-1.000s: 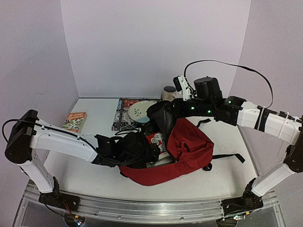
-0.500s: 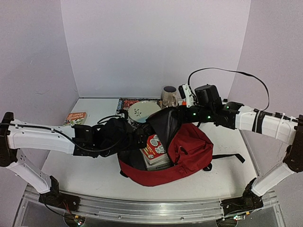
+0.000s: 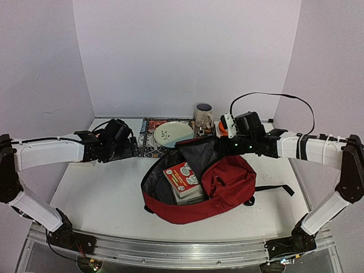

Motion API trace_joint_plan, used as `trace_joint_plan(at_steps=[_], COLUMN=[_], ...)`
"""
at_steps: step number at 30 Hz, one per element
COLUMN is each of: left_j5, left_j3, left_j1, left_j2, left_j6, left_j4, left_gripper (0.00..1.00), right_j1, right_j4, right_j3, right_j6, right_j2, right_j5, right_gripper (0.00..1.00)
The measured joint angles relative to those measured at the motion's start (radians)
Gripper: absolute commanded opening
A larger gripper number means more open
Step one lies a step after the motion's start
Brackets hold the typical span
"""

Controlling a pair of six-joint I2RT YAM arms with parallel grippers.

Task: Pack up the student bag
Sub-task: Place the largest pocket of the student bag.

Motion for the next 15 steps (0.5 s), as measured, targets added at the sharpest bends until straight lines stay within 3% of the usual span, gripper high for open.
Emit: trace_joint_plan(at_steps=[5,15], left_j5=[0.000,-0.009], left_j3=[0.055,0.257], left_j1=[0.149,0.391], left_j2=[0.065,0.327], left_j6=[0.092,0.267], left_j4=[-0.097,-0.268], left_gripper=[0.99,0.99], right_j1=[0.000,0.000], right_j4=[-0.002,-0.005], right_j3=[-0.009,-0.012], right_j6=[-0.011,-0.087], right_j2=[0.018,-0.043], right_j5=[-0.003,-0.007], right_gripper=[0.18,0.41])
